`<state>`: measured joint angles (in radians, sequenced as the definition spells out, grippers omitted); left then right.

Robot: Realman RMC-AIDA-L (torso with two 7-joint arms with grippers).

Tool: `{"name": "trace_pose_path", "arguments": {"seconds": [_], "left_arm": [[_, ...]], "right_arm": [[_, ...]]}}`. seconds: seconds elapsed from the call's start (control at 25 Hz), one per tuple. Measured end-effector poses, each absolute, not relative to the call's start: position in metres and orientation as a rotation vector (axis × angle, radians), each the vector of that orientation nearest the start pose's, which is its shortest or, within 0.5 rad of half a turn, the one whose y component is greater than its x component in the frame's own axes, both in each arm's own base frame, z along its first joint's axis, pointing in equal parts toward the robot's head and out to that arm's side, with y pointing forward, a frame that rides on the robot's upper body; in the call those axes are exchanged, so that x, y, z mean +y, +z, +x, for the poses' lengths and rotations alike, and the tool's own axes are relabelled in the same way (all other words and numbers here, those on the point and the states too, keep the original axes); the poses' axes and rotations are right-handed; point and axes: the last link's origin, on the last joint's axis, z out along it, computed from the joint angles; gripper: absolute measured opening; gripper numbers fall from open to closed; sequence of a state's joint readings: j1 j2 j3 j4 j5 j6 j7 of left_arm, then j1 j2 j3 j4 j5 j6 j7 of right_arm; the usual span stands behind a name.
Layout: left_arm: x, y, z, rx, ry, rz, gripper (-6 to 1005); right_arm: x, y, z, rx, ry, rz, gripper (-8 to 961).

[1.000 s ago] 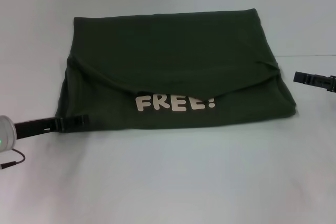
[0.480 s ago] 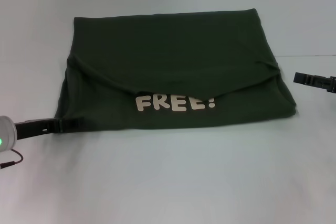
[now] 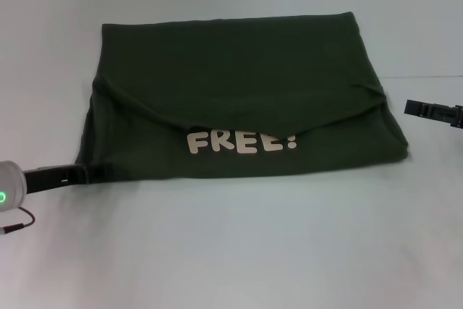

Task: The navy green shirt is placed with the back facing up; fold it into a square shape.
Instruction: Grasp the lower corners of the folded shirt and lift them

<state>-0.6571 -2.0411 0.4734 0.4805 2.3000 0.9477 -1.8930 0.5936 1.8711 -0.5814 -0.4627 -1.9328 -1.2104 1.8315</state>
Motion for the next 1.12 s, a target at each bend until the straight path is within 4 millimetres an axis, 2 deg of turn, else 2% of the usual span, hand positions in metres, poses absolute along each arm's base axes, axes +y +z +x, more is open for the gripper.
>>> {"name": "trace_pose_path", "arguments": {"seconds": [0.16,0.52,0.72,0.96,1.12], "left_arm": [[0.395,0.006,-0.333,-1.377,-0.359,-2.033,429],[0.396,0.008,-0.334,-1.373,-0.357,-2.027,53],[0.396,0.008,-0.332,-1.37,-0.361,-2.037,49],[0.397,0.01,-0.331,-1.377,-0.376,-2.036,45],[0.396,0.011,-0.332,-1.387,-0.382,-2.026,45]], "right_arm": [[0.393,0.082,0.321,1.276,0.699,-2.123,928],[0.395,0.082,0.319,1.31,0.675,-2.128,927],[0.408,0.085,0.305,1.367,0.561,-2.173,927],[0.428,0.086,0.283,1.449,0.277,-2.216,927],[0.435,0.083,0.277,1.442,0.176,-2.214,925]]}}
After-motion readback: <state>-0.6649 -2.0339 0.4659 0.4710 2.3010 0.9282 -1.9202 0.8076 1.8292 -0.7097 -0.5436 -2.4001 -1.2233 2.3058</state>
